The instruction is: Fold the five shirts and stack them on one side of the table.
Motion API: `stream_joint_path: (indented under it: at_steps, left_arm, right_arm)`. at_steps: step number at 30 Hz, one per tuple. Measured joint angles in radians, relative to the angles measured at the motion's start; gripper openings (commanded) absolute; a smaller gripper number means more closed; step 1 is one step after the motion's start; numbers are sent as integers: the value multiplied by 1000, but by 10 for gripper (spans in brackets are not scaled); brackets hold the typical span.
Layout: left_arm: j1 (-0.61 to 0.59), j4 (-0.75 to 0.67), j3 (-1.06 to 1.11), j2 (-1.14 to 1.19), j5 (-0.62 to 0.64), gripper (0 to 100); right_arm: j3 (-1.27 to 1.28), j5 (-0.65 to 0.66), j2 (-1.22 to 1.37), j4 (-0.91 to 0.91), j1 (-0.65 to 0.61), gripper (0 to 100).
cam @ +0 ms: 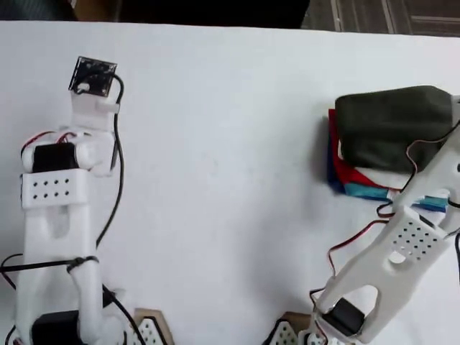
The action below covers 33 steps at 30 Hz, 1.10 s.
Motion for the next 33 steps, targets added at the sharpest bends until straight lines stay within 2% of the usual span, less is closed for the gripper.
stream_joint_path:
  at_steps: [3, 5, 8, 19, 26, 30, 33]
  left_arm:
    - [0, 0, 0, 0, 0, 25]
    - [-2, 0, 0, 0, 0, 25]
    - [-2, 0, 0, 0, 0, 25]
    - [0, 0, 0, 0, 0, 25]
    - [0, 0, 0, 0, 0, 25]
    - [0, 0, 0, -5, 0, 25]
    - [0, 11, -9, -49, 0, 25]
  right_arm:
    - [9, -41, -2, 40, -60, 15]
    - [55, -91, -2, 48, -78, 39]
    - [157, -147, -2, 48, -78, 19]
    - [747, -124, -285, 44, -83, 21]
    - [1099, -124, -468, -92, -51, 21]
    - [1157, -126, -583, -189, -66, 21]
    - [1171, -124, -709, -201, -138, 21]
